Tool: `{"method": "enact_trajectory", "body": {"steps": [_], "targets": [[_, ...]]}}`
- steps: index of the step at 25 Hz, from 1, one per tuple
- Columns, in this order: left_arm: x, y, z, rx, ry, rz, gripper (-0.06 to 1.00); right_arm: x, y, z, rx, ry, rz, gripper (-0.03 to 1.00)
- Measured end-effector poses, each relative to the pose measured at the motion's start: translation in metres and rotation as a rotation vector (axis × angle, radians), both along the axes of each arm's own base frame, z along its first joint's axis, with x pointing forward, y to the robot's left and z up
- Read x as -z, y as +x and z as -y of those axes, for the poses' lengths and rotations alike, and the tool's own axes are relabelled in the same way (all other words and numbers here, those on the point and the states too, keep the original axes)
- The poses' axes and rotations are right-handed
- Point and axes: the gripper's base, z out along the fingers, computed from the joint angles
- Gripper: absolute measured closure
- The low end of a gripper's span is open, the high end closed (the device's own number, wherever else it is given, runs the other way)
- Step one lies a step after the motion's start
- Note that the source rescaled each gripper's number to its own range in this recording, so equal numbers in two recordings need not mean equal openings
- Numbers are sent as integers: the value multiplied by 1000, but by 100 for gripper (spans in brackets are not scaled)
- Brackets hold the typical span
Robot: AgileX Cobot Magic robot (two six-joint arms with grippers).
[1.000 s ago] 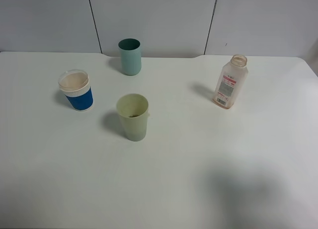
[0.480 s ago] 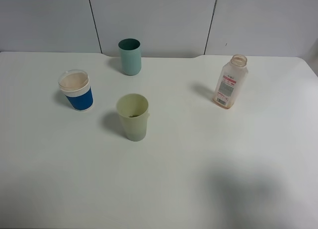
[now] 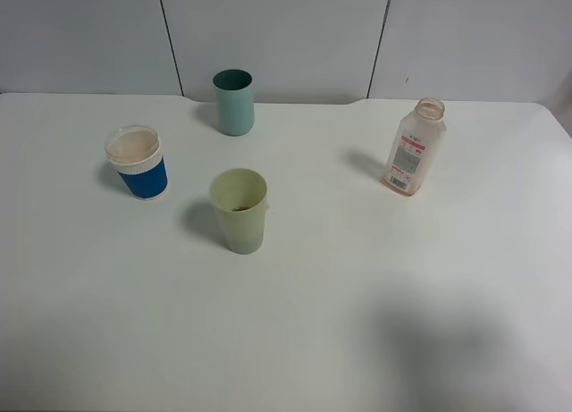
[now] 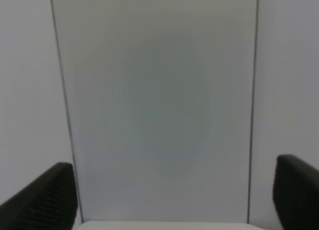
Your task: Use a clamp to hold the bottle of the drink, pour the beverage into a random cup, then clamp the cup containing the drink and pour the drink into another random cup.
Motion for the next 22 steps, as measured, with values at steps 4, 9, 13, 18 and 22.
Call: {"method": "enact_trajectory", "body": {"steps": [4,9,13,18,22], "targets": [[-4,21,5,36,-7,-26,16,0,0,0,0,0,0,3],[0,51,11,94,-107,-124,16,0,0,0,0,0,0,3],[7,71,14,111,-168,-214,16,0,0,0,0,0,0,3],[19,81,17,138,-216,-264,16,0,0,0,0,0,0,3],[30,82,26,226,-223,-281,16,0,0,0,0,0,0,3]]}}
